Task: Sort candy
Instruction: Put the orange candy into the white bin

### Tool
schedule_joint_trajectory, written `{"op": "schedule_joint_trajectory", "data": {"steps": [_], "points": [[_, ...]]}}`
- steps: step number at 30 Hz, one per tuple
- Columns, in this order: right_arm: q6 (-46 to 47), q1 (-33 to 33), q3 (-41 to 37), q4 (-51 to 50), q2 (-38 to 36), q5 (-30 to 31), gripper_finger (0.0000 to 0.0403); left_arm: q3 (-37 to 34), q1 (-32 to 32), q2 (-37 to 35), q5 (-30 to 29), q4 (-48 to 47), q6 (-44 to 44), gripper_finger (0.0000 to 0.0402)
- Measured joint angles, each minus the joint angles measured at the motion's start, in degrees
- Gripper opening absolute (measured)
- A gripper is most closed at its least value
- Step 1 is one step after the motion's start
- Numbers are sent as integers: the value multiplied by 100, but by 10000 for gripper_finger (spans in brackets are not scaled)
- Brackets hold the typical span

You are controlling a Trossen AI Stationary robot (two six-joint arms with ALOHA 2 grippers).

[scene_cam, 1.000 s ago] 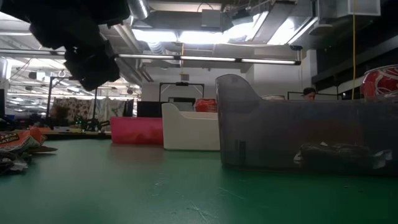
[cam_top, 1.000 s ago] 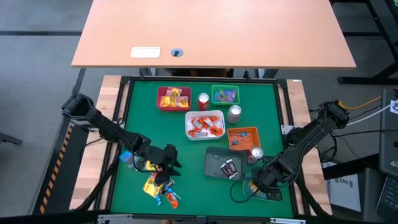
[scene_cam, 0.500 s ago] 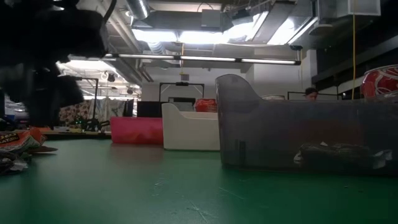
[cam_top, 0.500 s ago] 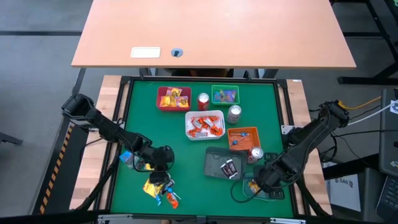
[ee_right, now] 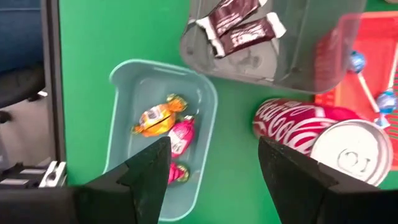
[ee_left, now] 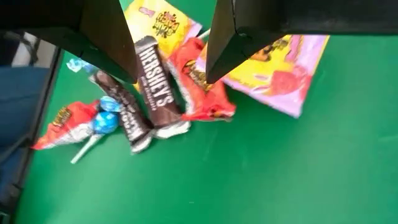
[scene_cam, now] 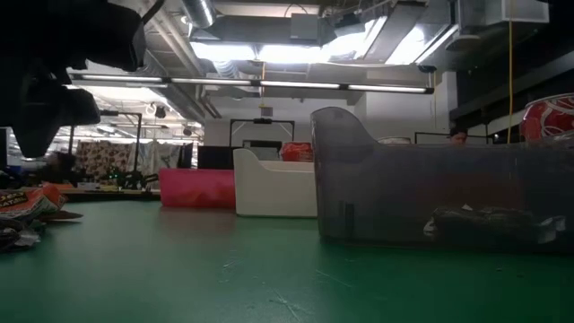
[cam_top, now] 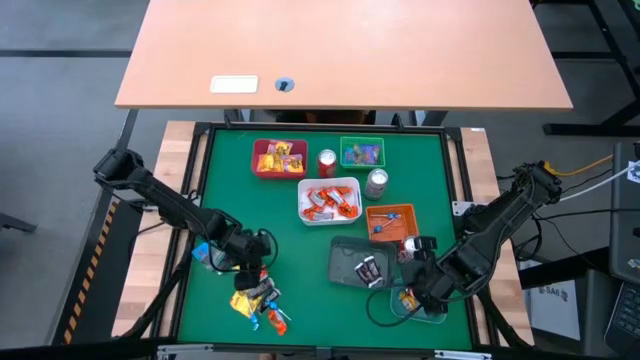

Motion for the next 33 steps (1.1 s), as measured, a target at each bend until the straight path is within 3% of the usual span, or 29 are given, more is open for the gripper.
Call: {"op": "schedule_joint_trajectory", "data": {"steps": [11,27,33], "points": [[1,0,0,20,0,179,241,11,-348,226,-1027,114,-283,178],[3,0,0,170,0,181,241,13,-565,1057,-1381,449,-275,177],[1,0,0,170,0,180,241,13,-565,1060,-1430,426,-233,144]]}}
